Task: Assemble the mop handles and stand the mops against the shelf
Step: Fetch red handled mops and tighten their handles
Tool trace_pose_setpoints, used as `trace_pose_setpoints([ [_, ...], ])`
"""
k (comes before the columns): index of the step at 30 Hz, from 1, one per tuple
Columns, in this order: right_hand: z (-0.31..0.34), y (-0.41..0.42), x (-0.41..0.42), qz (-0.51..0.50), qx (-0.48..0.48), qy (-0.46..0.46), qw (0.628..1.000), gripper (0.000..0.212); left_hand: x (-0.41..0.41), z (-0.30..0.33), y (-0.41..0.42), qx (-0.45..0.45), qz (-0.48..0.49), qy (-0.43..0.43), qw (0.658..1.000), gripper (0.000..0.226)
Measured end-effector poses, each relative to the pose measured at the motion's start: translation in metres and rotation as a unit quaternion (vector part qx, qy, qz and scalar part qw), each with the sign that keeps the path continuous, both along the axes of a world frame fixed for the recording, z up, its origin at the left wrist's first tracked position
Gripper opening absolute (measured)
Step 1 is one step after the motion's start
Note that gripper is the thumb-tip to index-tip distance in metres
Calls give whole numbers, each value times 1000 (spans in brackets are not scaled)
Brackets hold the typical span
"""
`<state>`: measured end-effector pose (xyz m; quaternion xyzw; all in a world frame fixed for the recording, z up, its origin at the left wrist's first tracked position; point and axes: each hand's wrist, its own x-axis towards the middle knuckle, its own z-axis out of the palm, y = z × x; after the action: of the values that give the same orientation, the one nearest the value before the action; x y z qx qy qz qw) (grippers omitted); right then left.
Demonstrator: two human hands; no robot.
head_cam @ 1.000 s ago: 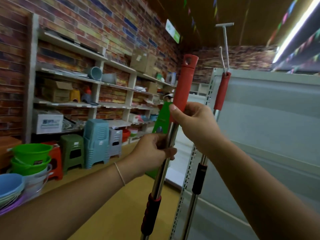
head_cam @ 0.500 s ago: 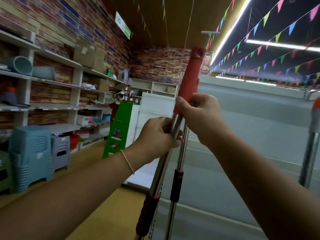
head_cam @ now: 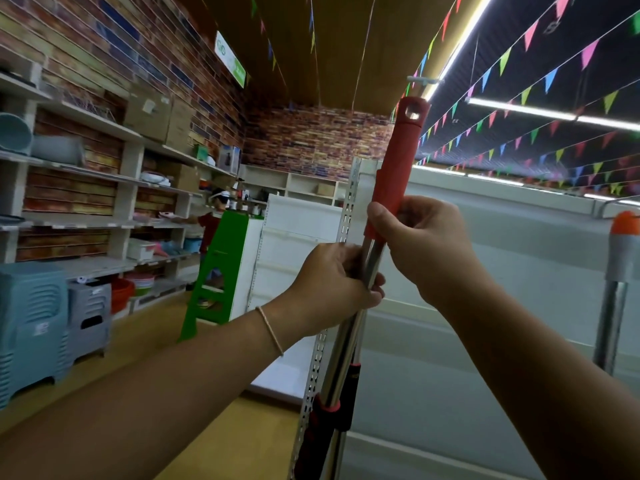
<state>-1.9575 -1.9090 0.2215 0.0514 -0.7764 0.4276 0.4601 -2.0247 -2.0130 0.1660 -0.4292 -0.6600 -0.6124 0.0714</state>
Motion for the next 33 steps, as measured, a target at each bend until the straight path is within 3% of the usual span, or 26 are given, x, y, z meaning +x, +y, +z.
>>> trace_pose_setpoints([
  [8, 1, 16, -14, -6, 8, -31, 999, 18, -15, -2, 16, 0, 2, -13, 1000, 24],
  [24, 9, 24, -21, 58, -22, 2, 998, 9, -21, 7, 18, 10, -40, -21, 999, 28],
  [33, 8, 29, -15, 66, -28, -1, 997, 16, -14, 4, 20, 17, -51, -25, 998, 30],
])
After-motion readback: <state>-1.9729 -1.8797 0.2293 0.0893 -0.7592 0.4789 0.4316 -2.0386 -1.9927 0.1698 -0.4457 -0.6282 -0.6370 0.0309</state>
